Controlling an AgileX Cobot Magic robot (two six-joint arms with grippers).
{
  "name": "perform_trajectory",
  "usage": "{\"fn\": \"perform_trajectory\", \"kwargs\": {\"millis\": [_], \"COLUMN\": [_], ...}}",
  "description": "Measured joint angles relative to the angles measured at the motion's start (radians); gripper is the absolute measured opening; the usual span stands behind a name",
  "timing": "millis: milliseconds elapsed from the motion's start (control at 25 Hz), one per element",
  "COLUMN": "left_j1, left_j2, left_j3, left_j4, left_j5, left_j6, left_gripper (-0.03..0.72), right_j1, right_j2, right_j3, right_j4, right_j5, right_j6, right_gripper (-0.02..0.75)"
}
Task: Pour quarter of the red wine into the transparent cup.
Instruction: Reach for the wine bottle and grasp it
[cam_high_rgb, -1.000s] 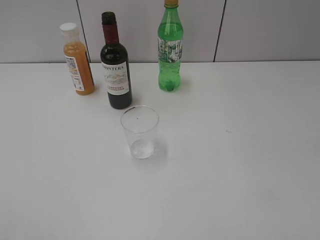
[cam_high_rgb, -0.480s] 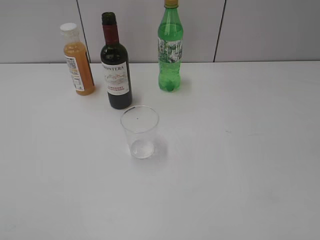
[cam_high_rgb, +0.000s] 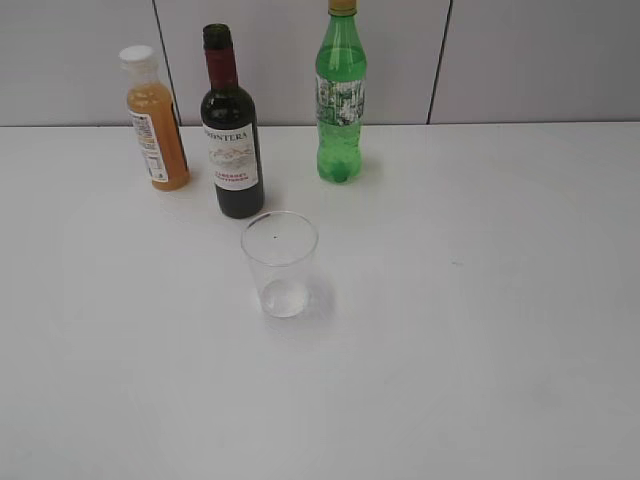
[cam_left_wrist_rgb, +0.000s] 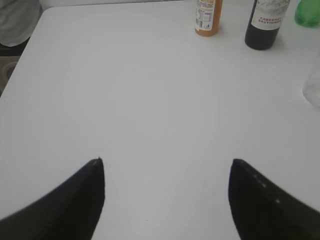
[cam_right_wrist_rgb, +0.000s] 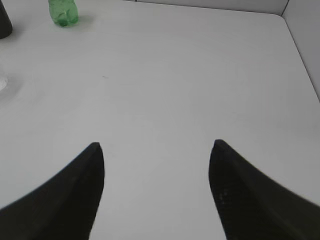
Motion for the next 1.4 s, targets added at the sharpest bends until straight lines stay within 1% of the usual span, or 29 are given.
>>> {"fn": "perform_trajectory", "kwargs": {"millis": [160, 360, 480, 720, 960, 1400], "left_j1": [0.0, 0.0, 0.0, 0.0, 0.0, 0.0], "left_j2": [0.0, 0.005, 0.056, 0.222, 0.42, 0.79], "left_j3": [-0.01, -0.012, -0.012, -0.012, -0.012, -0.012], "left_j4": [0.0, 0.002, 0.003, 0.002, -0.001, 0.008], "left_j5": [-0.035, -0.199, -0.318, -0.557, -0.832, -1.275], "left_j6": [0.0, 0.0, 0.0, 0.0, 0.0, 0.0], "left_gripper": [0.589, 0.589, 0.589, 0.589, 0.589, 0.588], "right_j1": [0.0, 0.0, 0.0, 0.0, 0.0, 0.0], "right_j2": [0.0, 0.0, 0.0, 0.0, 0.0, 0.0], "right_j3": [0.0, 0.0, 0.0, 0.0, 0.0, 0.0], "right_j4": [0.0, 0.0, 0.0, 0.0, 0.0, 0.0], "right_j5": [0.0, 0.0, 0.0, 0.0, 0.0, 0.0], "right_j6": [0.0, 0.0, 0.0, 0.0, 0.0, 0.0], "right_gripper": [0.533, 0.533, 0.533, 0.533, 0.532, 0.532]}}
